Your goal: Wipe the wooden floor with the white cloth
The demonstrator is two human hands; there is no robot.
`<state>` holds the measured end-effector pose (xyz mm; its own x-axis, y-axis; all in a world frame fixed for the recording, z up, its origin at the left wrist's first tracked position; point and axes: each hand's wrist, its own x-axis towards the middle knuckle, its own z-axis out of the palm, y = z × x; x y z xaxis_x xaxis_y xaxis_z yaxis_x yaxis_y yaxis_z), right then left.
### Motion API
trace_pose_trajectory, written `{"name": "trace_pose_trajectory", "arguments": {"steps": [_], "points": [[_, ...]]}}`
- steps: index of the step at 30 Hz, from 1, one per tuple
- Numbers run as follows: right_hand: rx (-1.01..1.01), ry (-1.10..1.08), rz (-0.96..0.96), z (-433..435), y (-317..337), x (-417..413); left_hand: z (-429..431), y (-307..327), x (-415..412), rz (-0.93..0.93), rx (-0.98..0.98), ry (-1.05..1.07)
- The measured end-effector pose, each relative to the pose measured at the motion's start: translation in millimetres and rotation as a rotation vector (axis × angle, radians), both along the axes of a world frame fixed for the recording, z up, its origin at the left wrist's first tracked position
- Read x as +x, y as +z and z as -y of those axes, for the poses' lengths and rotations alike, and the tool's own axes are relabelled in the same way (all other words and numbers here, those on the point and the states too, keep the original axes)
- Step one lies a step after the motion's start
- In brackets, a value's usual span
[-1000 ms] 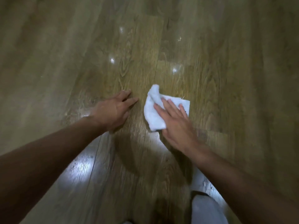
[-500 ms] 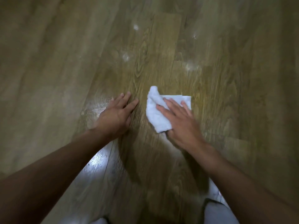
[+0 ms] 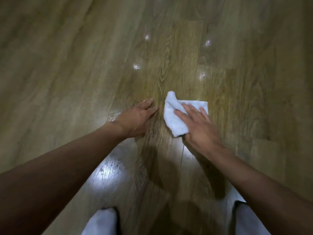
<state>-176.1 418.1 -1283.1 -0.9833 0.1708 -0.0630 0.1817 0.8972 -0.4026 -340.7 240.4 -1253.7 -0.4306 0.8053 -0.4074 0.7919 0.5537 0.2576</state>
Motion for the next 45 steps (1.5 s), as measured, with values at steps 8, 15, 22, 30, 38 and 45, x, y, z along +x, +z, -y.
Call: {"name": "trace_pose_trajectory", "arguments": {"steps": [8, 15, 22, 30, 38, 45], "points": [[0.034, -0.123, 0.105, -1, 8, -78, 5, -9, 3, 0.037, 0.035, 0.023], [0.007, 0.134, 0.023, 13, 7, -18, 50, -4, -10, -0.179, -0.028, 0.064], [0.158, -0.008, 0.173, 9, 14, -94, 43, -6, -5, -0.202, 0.036, 0.143], [0.034, 0.022, 0.099, 46, 13, -34, 58, -18, -10, -0.187, 0.093, 0.117], [0.035, -0.282, 0.212, 62, 14, -117, 65, 8, -31, -0.089, 0.026, -0.066], [-0.015, -0.021, 0.173, 107, 21, -61, 121, 15, -82, -0.098, -0.083, -0.191]]}}
